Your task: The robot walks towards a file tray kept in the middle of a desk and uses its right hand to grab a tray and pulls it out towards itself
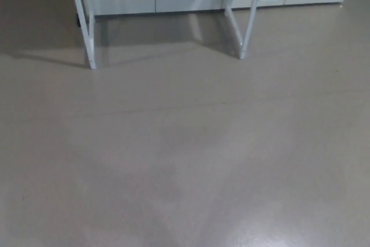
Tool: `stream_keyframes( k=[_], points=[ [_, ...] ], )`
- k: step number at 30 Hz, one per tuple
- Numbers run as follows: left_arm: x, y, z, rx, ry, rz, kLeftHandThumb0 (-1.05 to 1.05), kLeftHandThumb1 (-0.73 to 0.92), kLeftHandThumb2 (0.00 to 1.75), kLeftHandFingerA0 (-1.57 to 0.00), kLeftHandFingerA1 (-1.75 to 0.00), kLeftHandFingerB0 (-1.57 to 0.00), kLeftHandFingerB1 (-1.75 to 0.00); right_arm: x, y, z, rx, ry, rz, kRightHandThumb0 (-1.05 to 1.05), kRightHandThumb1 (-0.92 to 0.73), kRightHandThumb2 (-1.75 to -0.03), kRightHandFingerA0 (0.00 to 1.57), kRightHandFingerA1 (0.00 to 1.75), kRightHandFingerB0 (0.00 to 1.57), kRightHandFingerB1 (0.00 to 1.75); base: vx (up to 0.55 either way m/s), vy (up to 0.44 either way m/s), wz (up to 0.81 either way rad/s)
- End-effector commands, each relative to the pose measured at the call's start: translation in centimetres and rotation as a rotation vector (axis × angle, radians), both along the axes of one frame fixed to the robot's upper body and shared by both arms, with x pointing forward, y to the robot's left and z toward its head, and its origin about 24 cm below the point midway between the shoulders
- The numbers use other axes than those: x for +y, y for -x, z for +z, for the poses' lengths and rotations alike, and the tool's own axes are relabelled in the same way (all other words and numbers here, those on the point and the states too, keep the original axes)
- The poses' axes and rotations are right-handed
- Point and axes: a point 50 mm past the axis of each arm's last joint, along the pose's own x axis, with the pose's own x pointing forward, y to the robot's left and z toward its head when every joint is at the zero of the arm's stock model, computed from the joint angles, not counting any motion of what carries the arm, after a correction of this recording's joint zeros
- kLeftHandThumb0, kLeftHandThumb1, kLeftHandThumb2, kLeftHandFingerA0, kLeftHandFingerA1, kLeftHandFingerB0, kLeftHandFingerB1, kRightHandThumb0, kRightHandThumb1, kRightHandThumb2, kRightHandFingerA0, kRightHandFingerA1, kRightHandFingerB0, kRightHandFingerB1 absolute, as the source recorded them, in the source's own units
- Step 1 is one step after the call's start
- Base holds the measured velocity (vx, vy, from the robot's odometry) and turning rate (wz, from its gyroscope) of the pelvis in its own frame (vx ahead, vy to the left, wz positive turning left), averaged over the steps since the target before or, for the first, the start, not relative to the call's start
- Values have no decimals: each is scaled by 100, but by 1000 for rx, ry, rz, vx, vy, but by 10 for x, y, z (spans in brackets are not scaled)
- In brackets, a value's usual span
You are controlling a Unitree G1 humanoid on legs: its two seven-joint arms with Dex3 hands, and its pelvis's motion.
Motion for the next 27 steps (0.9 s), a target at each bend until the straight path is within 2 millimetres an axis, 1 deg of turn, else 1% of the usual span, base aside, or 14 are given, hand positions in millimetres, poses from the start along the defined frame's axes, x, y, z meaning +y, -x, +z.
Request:
stream_keyframes(
  k=[1, 3, 4, 6, 11, 12, 14, 15, 18, 21, 22, 23, 25, 27],
  points=[
    [1, -2, 4, -37, -22, -34, -4, 62, 57, -22, -36, -23, -30, -9, -5, 6, -61, 41, -17, -34, -64, -58, 41, 49, 28, 37, 270, -102, 18],
    [1, -2, 4, -36, -24, -35, -4, 61, 57, -22, -36, -23, -30, -9, -6, 8, -66, 51, -23, -33, -65, -59, 42, 50, 28, 37, 234, -183, 20],
    [1, -3, 4, -28, -34, -48, -4, 62, 57, -22, -36, -22, -30, -11, -5, 8, -74, 43, -21, -36, -65, -59, 39, 49, 27, 37, 311, -255, 24],
    [1, -2, 4, -31, -30, -44, -5, 61, 57, -22, -36, -23, -30, -10, -3, 9, -79, 46, -25, -36, -65, -59, 41, 49, 28, 37, 412, -274, 19],
    [2, -2, 3, -21, -37, -47, -6, 61, 57, -24, -36, -24, -30, -10, -3, 8, -73, 49, -27, -37, -65, -59, 41, 48, 28, 36, 372, -179, 45],
    [2, -3, 3, -16, -45, -49, -6, 60, 57, -26, -36, -25, -31, -9, -4, 7, -69, 48, -29, -28, -45, -89, 34, 59, 17, 49, 326, -104, 3],
    [3, -4, 3, -10, -52, -52, -7, 60, 57, -25, -36, -25, -31, -9, -4, 8, -71, 46, -31, -29, -45, -89, 34, 60, 16, 49, 314, -52, 0],
    [3, -4, 3, -12, -45, -53, -6, 60, 57, -24, -36, -25, -31, -8, -4, 8, -76, 48, -27, -35, -65, -59, 41, 52, 29, 38, 307, -13, -7],
    [2, -5, 4, -19, -45, -62, -8, 59, 57, -24, -37, -25, -31, -8, -3, 8, -91, 30, -40, -35, -63, -59, 42, 51, 28, 37, 327, 83, -19],
    [3, -7, 4, -13, -53, -49, -8, 58, 57, -28, -37, -27, -31, -8, -4, 6, -89, 30, -47, -32, -63, -58, 44, 51, 29, 38, 473, 189, -21],
    [3, -7, 4, -25, -42, -63, -6, 61, 57, -24, -37, -24, -31, -7, -4, 7, -87, 43, -35, -32, -64, -59, 44, 51, 29, 38, 421, 177, 49],
    [3, -7, 4, -24, -43, -67, -8, 60, 57, -25, -37, -25, -31, -7, -4, 7, -89, 37, -40, -25, -45, -90, 40, 63, 18, 51, 424, 149, -63],
    [3, -9, 5, -28, -45, -75, -7, 60, 57, -23, -37, -24, -31, -7, -6, 7, -100, 26, -52, -24, -45, -90, 41, 65, 18, 51, 420, 155, -31],
    [3, -9, 5, -27, -46, -75, -8, 59, 57, -24, -38, -25, -31, -6, -7, 7, -108, 19, -51, -25, -46, -91, 38, 64, 17, 51, 329, 112, -3]
  ],
)
